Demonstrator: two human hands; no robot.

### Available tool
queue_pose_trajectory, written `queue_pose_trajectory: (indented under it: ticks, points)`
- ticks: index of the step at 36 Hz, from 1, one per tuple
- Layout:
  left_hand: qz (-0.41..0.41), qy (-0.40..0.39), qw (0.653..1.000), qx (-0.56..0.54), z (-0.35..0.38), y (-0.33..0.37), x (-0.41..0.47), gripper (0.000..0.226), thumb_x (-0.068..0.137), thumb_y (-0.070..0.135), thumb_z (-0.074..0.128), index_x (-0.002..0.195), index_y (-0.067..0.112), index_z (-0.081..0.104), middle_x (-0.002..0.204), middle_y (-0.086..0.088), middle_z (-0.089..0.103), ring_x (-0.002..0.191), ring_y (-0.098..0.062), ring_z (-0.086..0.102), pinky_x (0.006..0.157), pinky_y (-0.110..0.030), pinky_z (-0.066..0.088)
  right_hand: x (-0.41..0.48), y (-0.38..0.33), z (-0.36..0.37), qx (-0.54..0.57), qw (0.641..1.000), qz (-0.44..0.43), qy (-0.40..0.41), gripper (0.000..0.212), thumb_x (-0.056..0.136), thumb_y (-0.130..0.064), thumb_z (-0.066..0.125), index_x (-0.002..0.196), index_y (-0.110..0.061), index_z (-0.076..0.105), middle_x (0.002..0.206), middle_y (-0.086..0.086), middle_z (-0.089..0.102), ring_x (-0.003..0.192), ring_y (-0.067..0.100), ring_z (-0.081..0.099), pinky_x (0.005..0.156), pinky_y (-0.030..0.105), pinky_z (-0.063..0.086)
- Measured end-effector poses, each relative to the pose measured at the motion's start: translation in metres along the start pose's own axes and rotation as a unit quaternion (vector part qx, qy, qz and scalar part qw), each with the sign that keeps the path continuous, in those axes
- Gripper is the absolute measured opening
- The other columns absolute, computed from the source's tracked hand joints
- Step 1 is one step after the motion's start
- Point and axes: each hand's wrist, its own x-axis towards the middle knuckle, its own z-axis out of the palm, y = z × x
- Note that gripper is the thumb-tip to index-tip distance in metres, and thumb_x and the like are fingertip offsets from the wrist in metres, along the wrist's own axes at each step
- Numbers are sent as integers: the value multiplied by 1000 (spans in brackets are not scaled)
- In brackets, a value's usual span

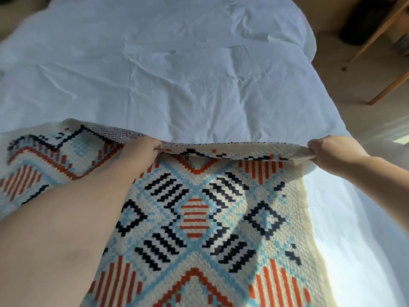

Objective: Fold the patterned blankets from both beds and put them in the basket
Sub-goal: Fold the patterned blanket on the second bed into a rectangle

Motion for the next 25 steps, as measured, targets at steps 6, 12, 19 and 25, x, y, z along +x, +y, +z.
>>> queue_pose_trajectory:
  ticks: [6,12,19,25]
  points:
    - [-11,-32,999,-21,-6,8,-67,28,96,16,51,119,20,66,123,-3,64,107,-25,58,89,-35,45,-40,-7,-16,-34,998,-52,-21,18,90,-29,56,79,-25,43,91,-2,64,85,22,60,59,25,30]
    - [-36,-27,998,-36,-7,15,-134,25,95,21,55,115,19,68,108,-8,70,96,-28,62,81,-34,48,-81,2,-10,-2,995,-91,-31,20,88,-28,61,80,-23,43,92,0,63,88,24,60,61,27,30]
    - [-64,-20,996,-62,-7,21,-198,26,96,18,53,119,17,66,108,-6,70,90,-24,61,71,-29,41,-146,7,2,48,994,-102,-9,16,86,-16,60,76,-18,47,83,2,60,78,27,60,52,26,27]
    - [-33,-12,998,-43,6,20,-250,25,95,20,55,115,23,68,106,-2,72,91,-22,64,72,-27,43,-207,1,22,85,992,-96,8,20,78,-7,64,68,-15,49,70,2,53,64,29,58,51,26,30]
